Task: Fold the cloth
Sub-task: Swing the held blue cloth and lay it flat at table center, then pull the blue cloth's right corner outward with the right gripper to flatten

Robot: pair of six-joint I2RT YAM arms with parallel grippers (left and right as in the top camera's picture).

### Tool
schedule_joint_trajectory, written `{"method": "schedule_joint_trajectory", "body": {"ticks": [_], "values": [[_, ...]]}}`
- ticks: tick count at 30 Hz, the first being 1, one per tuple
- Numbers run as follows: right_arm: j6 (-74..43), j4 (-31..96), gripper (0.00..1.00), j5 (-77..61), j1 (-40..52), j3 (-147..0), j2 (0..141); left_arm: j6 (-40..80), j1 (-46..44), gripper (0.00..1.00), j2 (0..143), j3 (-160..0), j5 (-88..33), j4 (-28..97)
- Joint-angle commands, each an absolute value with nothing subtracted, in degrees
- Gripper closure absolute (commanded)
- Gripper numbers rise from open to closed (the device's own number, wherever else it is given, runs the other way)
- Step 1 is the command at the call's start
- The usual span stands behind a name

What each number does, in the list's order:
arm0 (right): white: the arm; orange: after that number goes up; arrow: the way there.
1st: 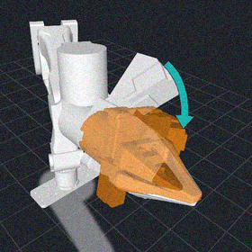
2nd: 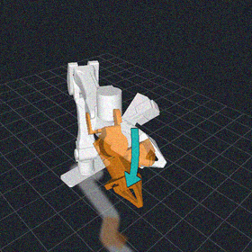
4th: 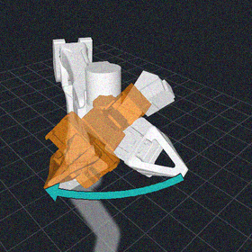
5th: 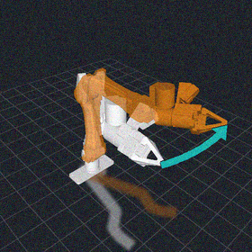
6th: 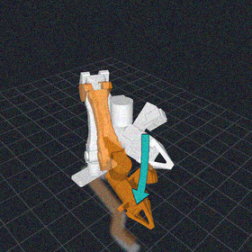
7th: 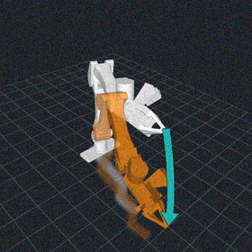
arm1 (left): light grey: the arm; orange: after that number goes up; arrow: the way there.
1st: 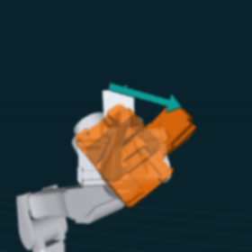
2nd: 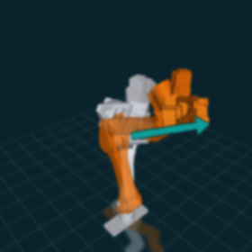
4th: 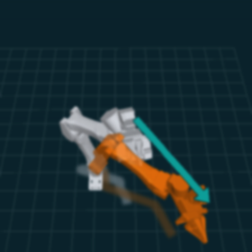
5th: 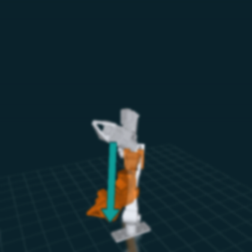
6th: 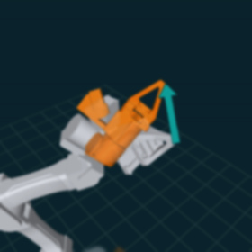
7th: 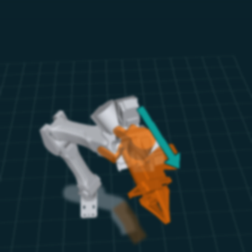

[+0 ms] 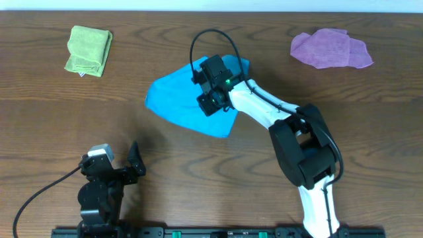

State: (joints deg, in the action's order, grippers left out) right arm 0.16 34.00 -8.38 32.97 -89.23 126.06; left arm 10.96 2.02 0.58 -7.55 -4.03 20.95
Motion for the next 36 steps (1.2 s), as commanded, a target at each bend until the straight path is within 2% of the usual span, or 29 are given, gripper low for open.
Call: {"method": "schedule_joint_trajectory", "body": {"ticks": [1,12,17,28,36], "values": [[-1.6,41.8,0.99,-7.9,33.2,-87.9,128.0,11.6,1.8,0.05,0.3,-6.3,-3.4,21.3],[-16.0,58.4,0.99,-8.0,29.2,-88.0,128.0,11.6,1.8,0.05,0.3,-6.3,-3.4,21.3],[-16.8,60.8,0.99,-7.7,26.8,-90.4,127.9,11.6,1.8,0.05,0.3,-6.3,-3.4,21.3],[-18.4,64.8,0.98,0.2,22.5,-105.4,127.7,11.6,1.8,0.05,0.3,-6.3,-3.4,21.3],[-17.9,71.5,0.98,-11.2,22.5,-113.5,127.7,11.6,1.8,0.05,0.3,-6.3,-3.4,21.3]]}}
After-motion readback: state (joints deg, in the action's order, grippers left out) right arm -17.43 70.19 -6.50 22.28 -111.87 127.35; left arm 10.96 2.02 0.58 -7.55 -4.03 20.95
